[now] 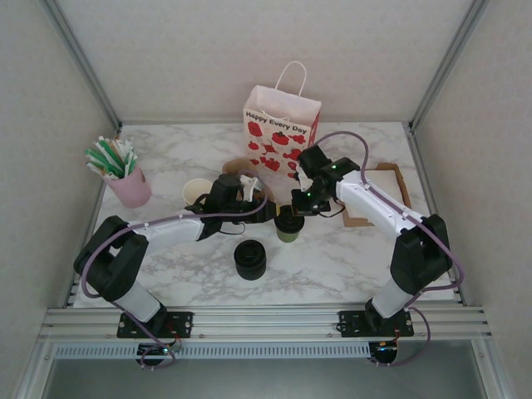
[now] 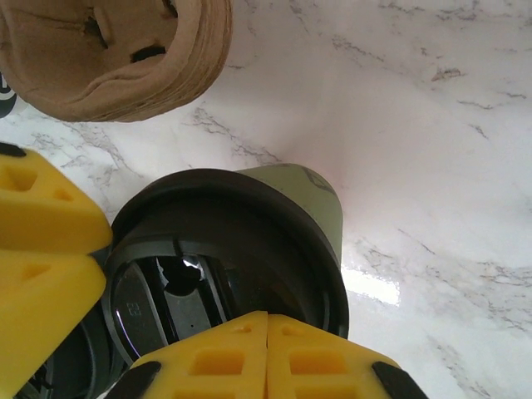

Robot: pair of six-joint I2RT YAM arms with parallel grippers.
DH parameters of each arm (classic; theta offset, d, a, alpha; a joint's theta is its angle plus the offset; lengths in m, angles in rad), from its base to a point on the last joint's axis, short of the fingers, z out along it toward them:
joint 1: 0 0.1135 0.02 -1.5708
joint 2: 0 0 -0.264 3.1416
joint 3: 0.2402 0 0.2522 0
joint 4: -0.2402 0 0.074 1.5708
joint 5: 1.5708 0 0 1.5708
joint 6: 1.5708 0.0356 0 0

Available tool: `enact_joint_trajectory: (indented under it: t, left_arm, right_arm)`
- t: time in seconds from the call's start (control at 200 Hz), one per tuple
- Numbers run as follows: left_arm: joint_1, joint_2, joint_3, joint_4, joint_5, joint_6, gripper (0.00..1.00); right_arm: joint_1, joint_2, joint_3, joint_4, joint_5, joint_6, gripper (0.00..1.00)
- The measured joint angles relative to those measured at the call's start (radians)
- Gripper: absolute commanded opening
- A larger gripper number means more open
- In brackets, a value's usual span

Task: Pack the takeout coffee

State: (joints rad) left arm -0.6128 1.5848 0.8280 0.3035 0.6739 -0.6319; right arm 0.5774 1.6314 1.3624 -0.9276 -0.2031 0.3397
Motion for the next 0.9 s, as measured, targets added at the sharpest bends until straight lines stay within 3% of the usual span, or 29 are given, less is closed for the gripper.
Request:
enact_joint_trajectory:
  t: [0.456, 0.706, 0.901]
  left_arm:
    - [-0.037, -0.045, -0.012, -0.052, 0.000, -0.035, 0.30]
    - [-0.050, -0.107, -0.019, -0.074, -0.003, -0.053, 0.37]
    - [-0.039, -0.141, -0.019, -0.097, -0.009, -0.053, 0.33]
  right_arm:
    - [-0.003, 0.057, 0.073, -0.021, 0.002, -0.042, 0.13]
    - [-0.003, 0.084, 0.114, -0.037, 0.001, -0.060, 0.16]
    - [-0.003, 0.079, 0.117, -0.039, 0.001, -0.060, 0.19]
